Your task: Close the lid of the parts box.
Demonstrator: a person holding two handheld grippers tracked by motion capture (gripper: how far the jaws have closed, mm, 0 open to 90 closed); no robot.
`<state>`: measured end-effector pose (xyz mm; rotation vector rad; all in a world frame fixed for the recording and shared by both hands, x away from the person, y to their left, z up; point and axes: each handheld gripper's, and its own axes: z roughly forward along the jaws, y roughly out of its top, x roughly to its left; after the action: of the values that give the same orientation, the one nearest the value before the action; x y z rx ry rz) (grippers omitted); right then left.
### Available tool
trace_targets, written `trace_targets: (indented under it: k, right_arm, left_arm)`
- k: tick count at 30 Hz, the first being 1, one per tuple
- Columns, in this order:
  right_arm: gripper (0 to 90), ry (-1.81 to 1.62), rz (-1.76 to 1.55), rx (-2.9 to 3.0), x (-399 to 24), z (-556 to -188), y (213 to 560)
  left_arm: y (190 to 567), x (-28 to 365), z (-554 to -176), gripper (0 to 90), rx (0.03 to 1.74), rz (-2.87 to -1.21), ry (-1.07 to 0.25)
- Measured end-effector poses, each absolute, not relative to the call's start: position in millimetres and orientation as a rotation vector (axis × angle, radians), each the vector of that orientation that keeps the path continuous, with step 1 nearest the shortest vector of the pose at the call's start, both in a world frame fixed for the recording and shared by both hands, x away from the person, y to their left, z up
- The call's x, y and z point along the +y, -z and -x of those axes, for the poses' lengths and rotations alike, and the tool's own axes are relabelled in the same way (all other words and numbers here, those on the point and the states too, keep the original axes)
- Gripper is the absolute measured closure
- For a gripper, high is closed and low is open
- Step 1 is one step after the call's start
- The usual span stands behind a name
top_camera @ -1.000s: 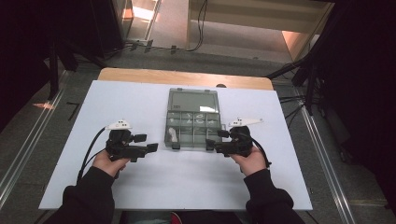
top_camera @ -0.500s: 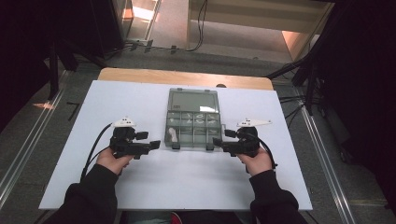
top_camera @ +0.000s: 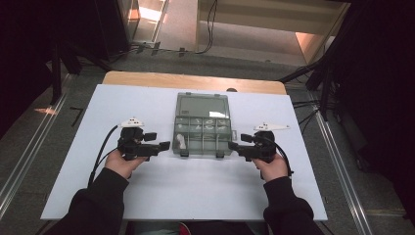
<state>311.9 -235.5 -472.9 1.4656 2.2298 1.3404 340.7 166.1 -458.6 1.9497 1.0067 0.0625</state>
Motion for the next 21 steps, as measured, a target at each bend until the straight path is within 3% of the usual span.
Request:
trace_targets:
  k: [21]
  right_arm:
    - [25.2, -1.317, -1.505, 2.192, -237, -326, 479]
  left_arm:
    - [459, 147, -363, 24.5, 1.044, -1.936, -0.123]
